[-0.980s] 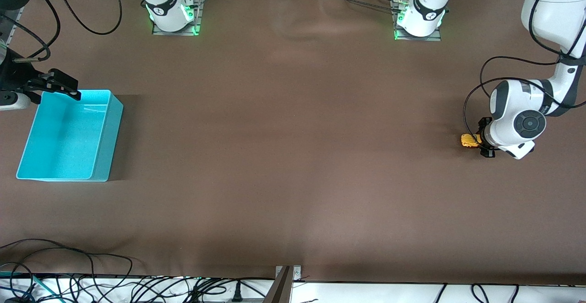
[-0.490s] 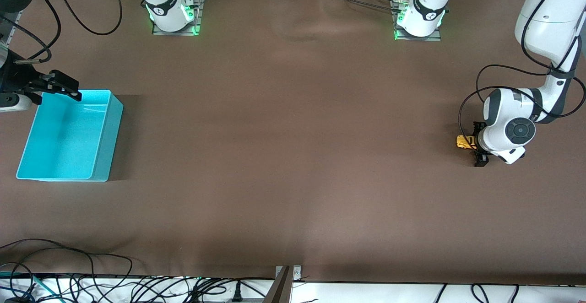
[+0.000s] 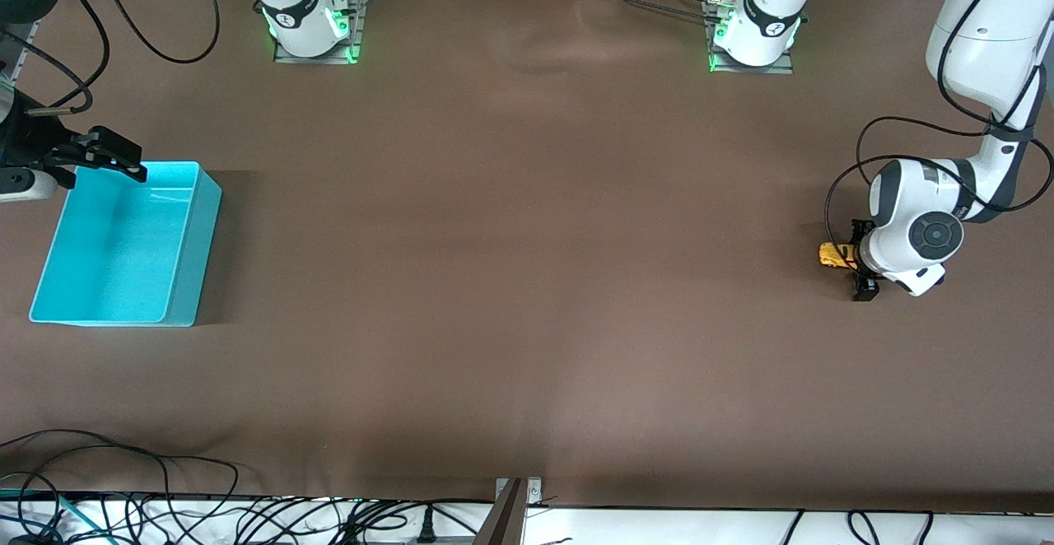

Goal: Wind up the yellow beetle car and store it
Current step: 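Open the left gripper and lift away, letting the car roll toward the box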

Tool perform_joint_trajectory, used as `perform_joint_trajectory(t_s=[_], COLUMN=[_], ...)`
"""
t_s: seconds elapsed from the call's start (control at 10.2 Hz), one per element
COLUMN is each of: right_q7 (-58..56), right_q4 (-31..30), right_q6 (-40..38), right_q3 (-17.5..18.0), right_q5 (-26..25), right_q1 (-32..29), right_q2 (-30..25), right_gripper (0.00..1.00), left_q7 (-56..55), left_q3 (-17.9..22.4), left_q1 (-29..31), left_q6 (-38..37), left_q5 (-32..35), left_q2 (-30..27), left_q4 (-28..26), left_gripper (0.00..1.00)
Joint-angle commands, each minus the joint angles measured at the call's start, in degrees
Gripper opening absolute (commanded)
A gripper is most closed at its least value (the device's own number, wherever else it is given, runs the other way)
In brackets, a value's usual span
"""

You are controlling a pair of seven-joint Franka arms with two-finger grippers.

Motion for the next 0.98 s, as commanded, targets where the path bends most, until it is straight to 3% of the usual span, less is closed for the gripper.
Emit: perform_joint_trajectory(t_s=[0.0,0.59,0.88], right_q7=[-1.08,-1.08,-0.99], right_q4=[0.53,0.53,0.53], right_q6=[-0.66,-0.75,-0.92], right_q3=[-0.14,-0.14,-0.05], right_q5=[0.64,0.64,0.64], right_q1=[-0.23,-0.14,-0.14], right_q2=[0.03,0.03,0.03], right_gripper=[1.0,1.0,1.0], left_q7=[-0.43,0.36,8.75], left_q3=[-0.38,-0.38,-0.47], left_q1=[0.36,0.8,0.63], left_q6=[0.71,-1.22,-7.42], left_q5=[1.91,0.85,-10.01], left_q2=[1.32,-5.7,-10.8], left_q4=[1.77,1.77,4.56], left_gripper=[1.0,1.0,0.97])
